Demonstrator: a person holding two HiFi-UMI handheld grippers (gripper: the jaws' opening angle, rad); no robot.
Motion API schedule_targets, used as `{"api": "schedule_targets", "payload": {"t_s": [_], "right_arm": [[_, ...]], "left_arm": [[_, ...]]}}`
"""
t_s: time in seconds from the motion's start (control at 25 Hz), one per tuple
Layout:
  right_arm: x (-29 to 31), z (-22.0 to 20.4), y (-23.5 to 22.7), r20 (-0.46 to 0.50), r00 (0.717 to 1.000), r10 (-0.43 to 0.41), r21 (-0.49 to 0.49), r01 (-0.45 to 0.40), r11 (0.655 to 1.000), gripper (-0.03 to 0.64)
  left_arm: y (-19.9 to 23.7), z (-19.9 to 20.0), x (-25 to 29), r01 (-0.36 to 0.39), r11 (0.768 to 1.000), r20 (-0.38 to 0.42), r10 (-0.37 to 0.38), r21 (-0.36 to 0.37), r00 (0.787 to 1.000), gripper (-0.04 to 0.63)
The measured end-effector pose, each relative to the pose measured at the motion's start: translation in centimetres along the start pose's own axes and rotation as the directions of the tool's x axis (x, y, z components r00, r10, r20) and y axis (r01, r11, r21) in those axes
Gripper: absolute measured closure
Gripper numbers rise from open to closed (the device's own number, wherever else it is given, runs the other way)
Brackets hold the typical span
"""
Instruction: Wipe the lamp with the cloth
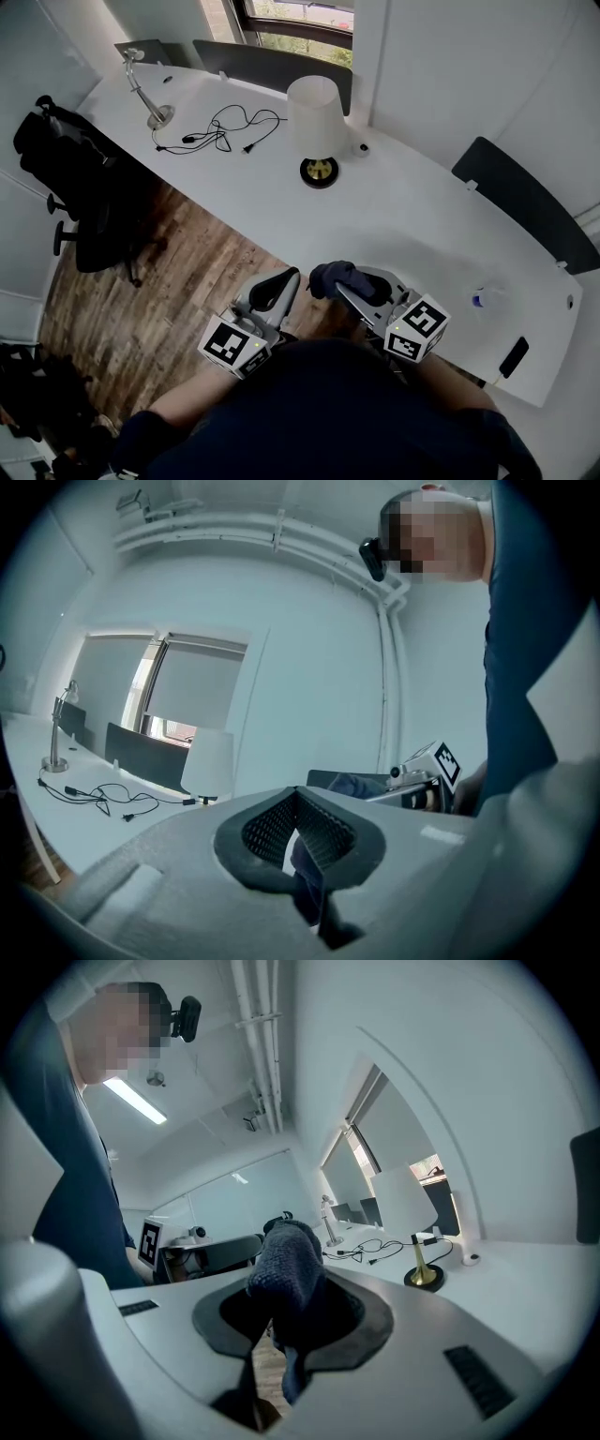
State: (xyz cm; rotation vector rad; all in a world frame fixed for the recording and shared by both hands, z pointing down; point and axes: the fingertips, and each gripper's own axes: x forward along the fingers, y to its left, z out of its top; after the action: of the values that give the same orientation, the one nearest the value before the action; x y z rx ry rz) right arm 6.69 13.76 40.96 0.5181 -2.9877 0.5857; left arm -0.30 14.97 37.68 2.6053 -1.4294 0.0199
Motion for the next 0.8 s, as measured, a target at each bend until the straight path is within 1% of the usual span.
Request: {"api": "schedule_targets", "payload": {"t_s": [0.16,0.24,0.4,0.48,0.6,0.8], "right_arm": [[1.2,0.6,-2.1,-0.016,1.0,0.014,0.004,-0.014,1.0,0.511],[2.1,1.0,-2.9,-0.015,1.0,0.008,0.005,-0.008,1.0,0.511],[5.0,2.2,-4.2,-0.004,1.0,-0.017,-0.011,0.017,1.0,0.511],[6.3,3.0,-4.7,0.007,0.999,-0.045,-0.01,0.045,0.999,0.511],[8.0,3.8,-5.5,0.015,0.995,-0.103,0.002,0.103,0.995,0.511],[11.0,5.0,-6.8,0.026,0.978,-0.207,0.015,0.206,0.978,0.511]], "left_arm": [[2.3,-0.1,1.4,-0.029,1.0,-0.005,0.029,-0.004,1.0,0.589],[3.7,0.4,2.0,-0.033,0.999,0.006,0.033,0.0,0.999,0.589],[8.3,1.6,3.6,-0.027,1.0,0.039,0.027,0.004,0.999,0.589],[10.7,2.2,4.5,-0.013,1.0,0.047,0.012,0.007,0.999,0.589],[13.8,3.1,5.7,0.03,0.999,0.051,-0.031,0.02,0.998,0.589],[18.7,4.3,7.6,0.099,0.995,0.045,-0.1,0.024,0.994,0.589]]}}
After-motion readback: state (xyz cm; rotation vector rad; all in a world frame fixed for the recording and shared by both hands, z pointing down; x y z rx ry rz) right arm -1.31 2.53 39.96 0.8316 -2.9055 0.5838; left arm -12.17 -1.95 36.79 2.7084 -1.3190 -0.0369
